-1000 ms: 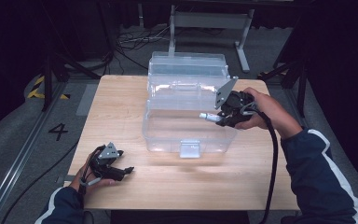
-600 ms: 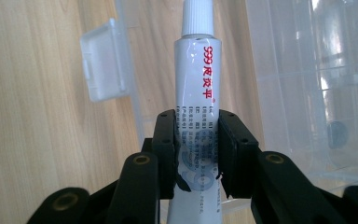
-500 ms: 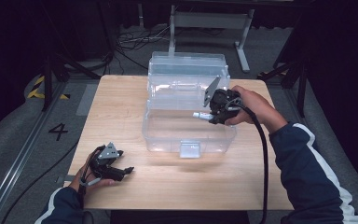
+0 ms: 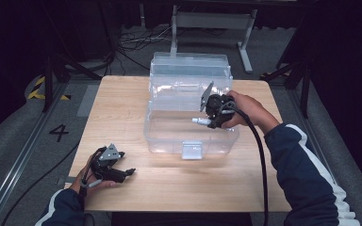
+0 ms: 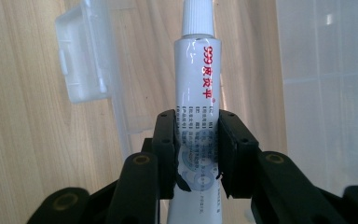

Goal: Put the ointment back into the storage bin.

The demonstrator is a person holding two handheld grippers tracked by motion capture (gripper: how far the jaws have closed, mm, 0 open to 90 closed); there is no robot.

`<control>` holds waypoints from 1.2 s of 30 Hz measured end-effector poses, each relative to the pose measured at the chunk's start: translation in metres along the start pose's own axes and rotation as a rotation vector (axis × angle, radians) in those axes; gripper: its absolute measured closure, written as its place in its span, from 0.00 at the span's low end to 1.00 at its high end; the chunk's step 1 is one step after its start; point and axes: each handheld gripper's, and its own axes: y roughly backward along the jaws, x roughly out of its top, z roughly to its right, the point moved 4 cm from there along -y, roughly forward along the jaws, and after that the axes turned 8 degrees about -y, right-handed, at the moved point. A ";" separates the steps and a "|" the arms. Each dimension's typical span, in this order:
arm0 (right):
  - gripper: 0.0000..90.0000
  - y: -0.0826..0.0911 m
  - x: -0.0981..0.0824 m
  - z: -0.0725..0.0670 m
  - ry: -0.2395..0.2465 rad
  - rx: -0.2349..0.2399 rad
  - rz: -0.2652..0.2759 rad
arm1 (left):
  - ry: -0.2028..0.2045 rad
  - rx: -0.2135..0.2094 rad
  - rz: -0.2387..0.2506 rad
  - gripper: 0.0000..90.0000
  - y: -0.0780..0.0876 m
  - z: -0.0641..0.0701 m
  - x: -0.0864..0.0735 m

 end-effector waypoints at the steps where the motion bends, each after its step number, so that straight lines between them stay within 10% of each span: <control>1: 0.79 -0.002 0.000 0.000 -0.006 0.004 -0.010 | 0.000 0.000 0.000 0.23 0.000 0.000 0.000; 36: 0.79 -0.054 -0.015 0.003 0.005 0.049 -0.106 | 0.000 0.000 0.000 0.23 0.000 0.000 0.000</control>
